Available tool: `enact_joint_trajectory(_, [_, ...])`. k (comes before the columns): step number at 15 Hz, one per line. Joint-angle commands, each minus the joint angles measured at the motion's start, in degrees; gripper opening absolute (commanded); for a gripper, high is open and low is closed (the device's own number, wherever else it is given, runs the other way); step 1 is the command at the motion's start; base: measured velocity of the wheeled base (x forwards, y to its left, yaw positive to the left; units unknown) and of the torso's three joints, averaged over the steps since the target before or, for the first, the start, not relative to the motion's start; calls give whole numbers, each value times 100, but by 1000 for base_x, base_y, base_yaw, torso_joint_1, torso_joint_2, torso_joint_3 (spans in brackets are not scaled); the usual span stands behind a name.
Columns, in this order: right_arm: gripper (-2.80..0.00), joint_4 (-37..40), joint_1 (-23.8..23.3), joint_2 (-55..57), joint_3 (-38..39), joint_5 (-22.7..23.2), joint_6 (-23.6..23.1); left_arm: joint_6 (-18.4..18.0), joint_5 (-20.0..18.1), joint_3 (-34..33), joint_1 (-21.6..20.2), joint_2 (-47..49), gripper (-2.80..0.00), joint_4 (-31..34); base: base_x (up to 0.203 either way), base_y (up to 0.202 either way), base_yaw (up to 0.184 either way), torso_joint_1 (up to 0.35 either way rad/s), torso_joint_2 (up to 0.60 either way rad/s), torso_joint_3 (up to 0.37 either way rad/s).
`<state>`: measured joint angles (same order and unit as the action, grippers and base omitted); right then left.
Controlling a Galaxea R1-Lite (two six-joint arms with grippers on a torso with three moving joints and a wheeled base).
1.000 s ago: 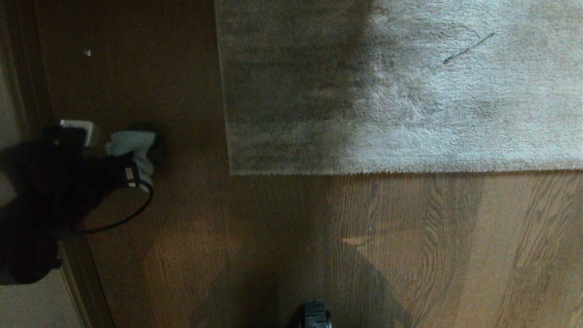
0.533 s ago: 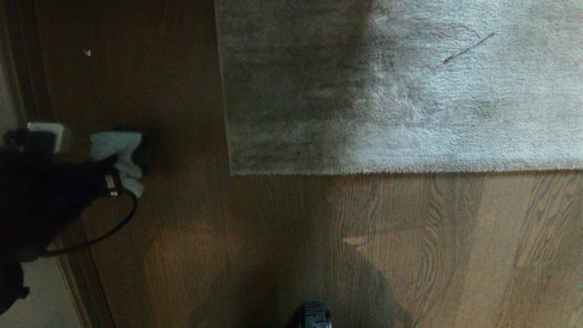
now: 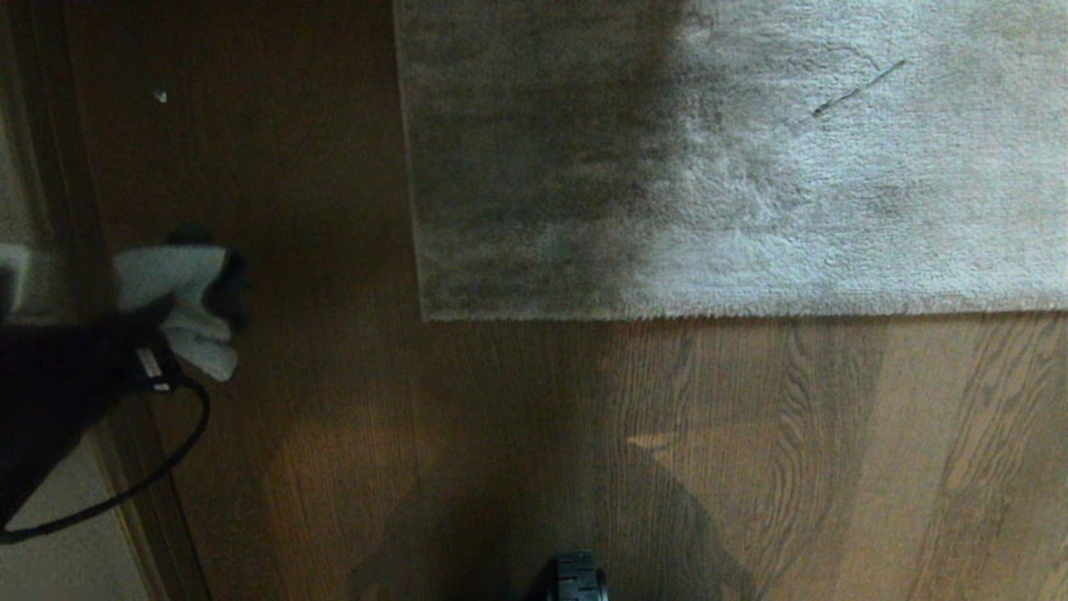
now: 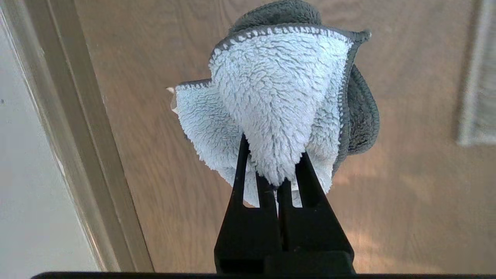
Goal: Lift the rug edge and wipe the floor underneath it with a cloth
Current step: Pick up the rag
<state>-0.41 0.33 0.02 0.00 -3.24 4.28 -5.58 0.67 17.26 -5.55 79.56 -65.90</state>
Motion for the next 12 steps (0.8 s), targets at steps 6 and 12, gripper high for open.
enact_joint_trajectory(6, [-280,-2,2,-2,0,-1,3,-4,-32,-651,168,-794,-280,-34,0,0,0,0,0,0])
enact_joint_trajectory(12, [-280,-5,2,-2,0,-1,3,105,-49,-1071,168,-1274,-280,23,0,0,0,0,0,0])
